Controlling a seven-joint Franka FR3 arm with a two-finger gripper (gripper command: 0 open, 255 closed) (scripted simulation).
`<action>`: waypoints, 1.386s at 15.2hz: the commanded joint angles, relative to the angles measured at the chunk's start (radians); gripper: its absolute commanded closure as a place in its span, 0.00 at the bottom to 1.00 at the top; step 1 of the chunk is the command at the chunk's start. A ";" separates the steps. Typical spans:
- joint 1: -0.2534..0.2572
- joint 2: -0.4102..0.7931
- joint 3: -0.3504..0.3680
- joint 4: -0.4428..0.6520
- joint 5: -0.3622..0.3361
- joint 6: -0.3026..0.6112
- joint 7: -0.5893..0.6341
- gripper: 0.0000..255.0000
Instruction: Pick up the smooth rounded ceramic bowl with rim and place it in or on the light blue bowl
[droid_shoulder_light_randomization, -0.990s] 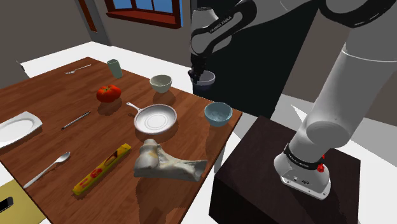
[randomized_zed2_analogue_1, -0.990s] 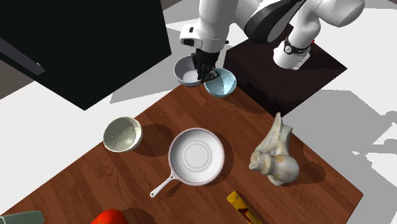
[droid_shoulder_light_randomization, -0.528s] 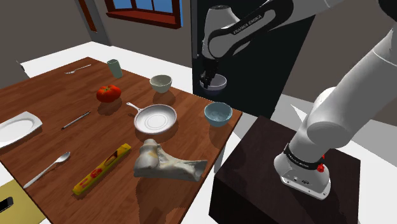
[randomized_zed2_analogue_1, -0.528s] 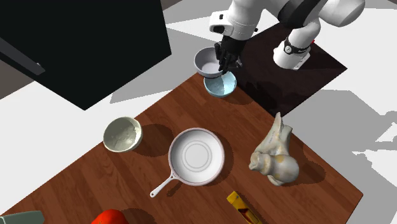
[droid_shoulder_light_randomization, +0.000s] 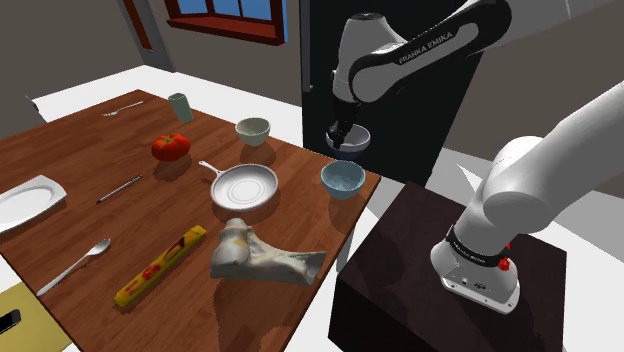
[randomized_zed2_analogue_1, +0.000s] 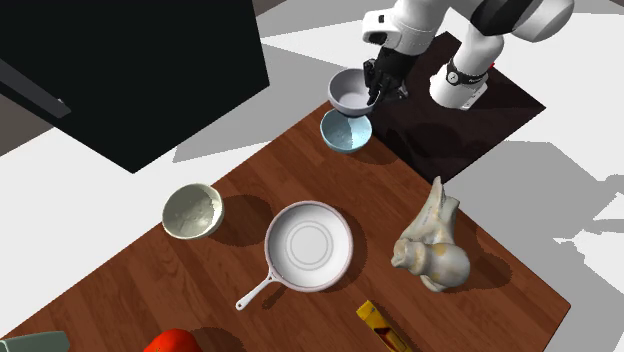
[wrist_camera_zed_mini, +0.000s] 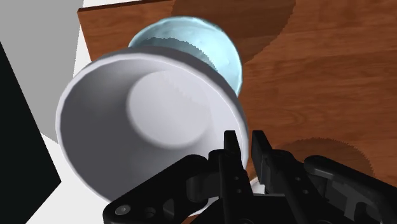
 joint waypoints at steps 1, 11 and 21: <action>0.000 0.016 0.000 -0.018 -0.001 0.035 0.001 1.00; -0.004 0.122 0.002 -0.077 -0.008 0.200 0.009 1.00; -0.007 0.210 0.003 -0.103 -0.017 0.313 0.017 1.00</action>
